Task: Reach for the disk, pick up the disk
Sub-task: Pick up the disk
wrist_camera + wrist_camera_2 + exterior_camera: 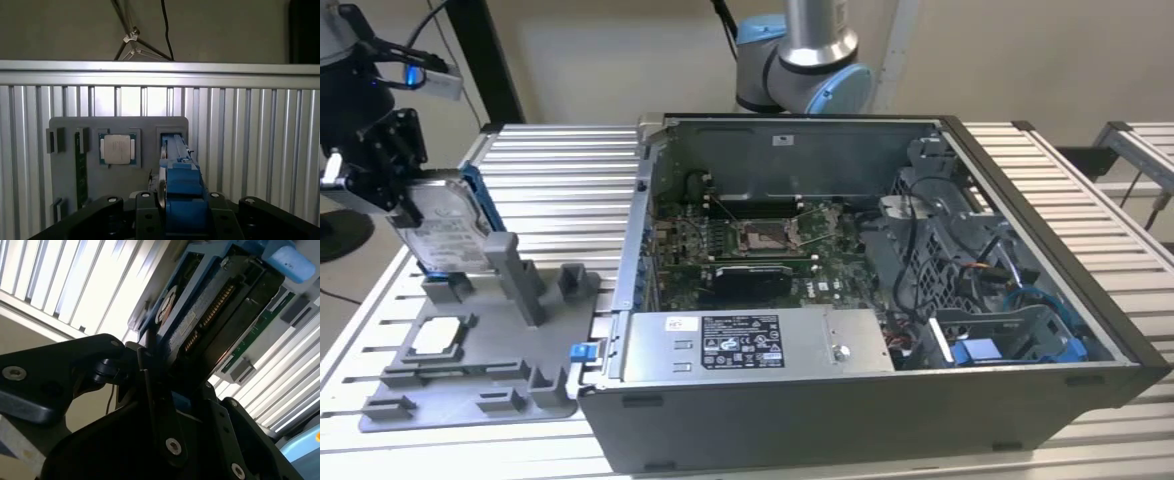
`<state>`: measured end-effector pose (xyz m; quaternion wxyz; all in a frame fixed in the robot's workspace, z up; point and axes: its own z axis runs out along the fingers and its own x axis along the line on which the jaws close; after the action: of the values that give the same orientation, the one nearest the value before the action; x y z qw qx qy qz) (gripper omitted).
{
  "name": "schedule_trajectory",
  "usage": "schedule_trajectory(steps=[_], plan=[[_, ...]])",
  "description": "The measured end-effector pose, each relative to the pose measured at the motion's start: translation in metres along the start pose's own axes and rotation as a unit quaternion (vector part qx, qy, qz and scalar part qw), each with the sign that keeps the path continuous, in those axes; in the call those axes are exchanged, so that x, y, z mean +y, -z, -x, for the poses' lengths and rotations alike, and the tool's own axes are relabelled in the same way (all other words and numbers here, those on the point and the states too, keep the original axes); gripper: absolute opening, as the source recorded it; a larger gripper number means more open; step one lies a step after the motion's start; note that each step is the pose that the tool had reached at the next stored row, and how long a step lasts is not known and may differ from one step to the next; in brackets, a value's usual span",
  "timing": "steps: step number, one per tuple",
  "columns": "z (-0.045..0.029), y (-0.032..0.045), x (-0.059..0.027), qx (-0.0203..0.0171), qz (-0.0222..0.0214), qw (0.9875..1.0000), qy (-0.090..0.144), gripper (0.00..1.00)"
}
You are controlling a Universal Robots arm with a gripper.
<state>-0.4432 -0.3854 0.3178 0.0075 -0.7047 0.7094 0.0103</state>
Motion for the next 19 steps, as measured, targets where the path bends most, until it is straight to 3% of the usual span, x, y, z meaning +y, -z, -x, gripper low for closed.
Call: schedule_trajectory(steps=[19], plan=[[0.0007,0.0295,0.0001,0.0001,0.0002,1.0000,0.000,0.00]])
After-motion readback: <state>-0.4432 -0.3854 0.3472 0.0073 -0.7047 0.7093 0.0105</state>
